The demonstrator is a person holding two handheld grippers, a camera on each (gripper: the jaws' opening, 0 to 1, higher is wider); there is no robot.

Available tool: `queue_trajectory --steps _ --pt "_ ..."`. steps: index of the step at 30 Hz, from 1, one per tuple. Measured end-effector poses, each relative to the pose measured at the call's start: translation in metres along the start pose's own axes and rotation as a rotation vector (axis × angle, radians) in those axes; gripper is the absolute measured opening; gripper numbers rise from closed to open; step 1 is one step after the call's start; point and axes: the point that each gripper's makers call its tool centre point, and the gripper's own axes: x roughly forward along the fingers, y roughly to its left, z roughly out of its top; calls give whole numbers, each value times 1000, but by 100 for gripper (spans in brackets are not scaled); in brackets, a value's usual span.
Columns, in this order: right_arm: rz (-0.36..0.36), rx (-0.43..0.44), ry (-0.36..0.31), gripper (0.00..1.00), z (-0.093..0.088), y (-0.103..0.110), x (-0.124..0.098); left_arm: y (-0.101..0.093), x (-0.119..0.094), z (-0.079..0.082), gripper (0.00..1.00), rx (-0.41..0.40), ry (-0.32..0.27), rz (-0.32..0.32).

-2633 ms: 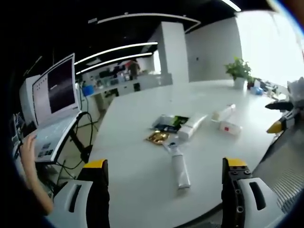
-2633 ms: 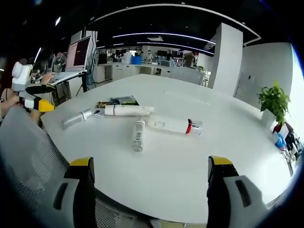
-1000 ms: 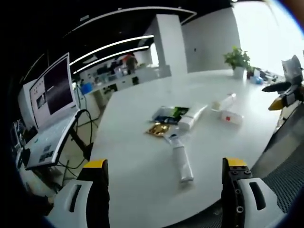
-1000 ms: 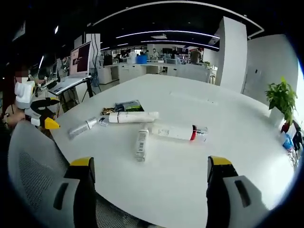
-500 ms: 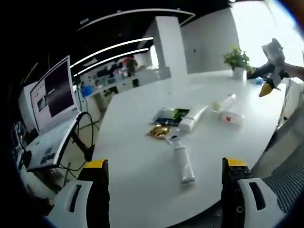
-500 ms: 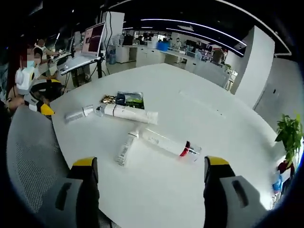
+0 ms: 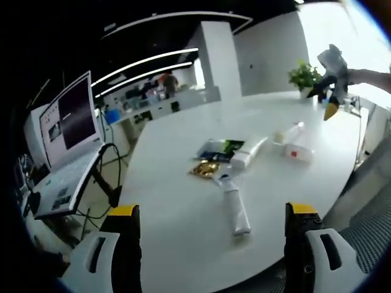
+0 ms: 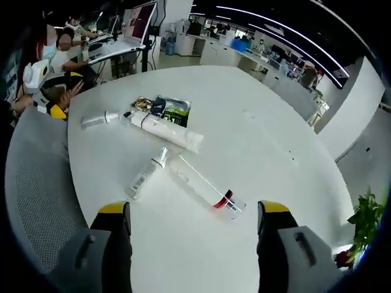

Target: Arrange the skincare products in the storage area until every visible bottle or jar stands upright without overlapping.

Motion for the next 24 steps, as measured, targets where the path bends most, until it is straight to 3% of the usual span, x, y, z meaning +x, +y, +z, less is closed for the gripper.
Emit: queue_trajectory --steps 13,18,24 --pt "81 -182 44 71 7 -32 18 -1 1 -3 96 2 20 -4" --pt "117 -221 103 57 -5 -36 29 -2 1 -4 95 4 26 -6" --pt "167 -242 168 49 -20 -35 41 -2 2 -7 95 7 42 -9"
